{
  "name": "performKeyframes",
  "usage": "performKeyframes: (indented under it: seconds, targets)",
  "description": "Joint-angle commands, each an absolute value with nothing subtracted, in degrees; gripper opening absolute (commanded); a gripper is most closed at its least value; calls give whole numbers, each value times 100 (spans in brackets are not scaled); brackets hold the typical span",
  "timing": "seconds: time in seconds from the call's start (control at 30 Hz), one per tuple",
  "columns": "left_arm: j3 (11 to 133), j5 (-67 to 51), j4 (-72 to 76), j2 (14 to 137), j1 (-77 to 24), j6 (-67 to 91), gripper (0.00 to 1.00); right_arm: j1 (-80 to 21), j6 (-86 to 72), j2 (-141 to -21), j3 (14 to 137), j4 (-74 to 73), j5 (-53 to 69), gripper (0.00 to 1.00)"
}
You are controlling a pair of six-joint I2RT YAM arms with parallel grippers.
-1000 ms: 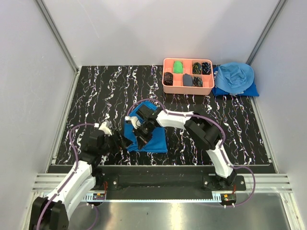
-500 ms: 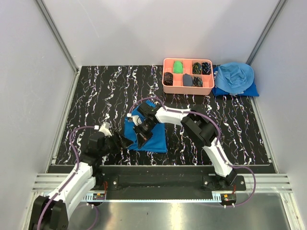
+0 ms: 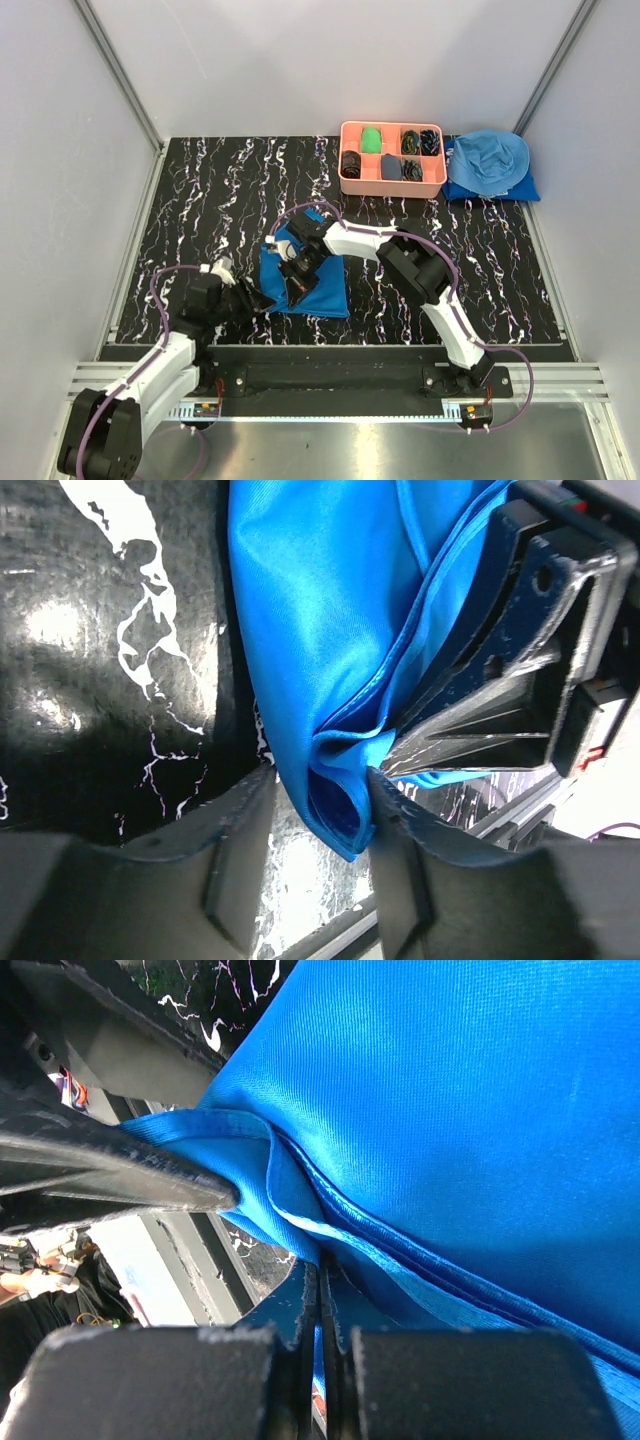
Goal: Fold the napkin, place the utensils inside, and roll it up
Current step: Roll the napkin with the utensil
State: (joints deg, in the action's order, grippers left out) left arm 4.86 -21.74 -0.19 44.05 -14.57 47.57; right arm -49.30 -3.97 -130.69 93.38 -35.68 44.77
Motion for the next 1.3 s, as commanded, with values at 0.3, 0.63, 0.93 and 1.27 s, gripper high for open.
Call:
performKeyframes:
  seconds: [0.3, 0.63, 0.93, 1.27]
  targets:
    - [650, -2329, 53, 4843, -1477, 4790, 0, -4869, -404, -12999, 9457, -3639, 4298, 0]
    - [1107, -2925, -228, 5194, -1205, 4676, 0, -4869, -211, -11427, 8423, -3244, 3648, 52]
    - [1537, -3823, -518, 5703, -572, 4438, 0, -5772, 464, -9449, 5819, -115, 1083, 91]
    - [1802, -4280, -817, 6029, -325, 4254, 0, -6750, 1028, -9887, 5415, 1221, -1107, 99]
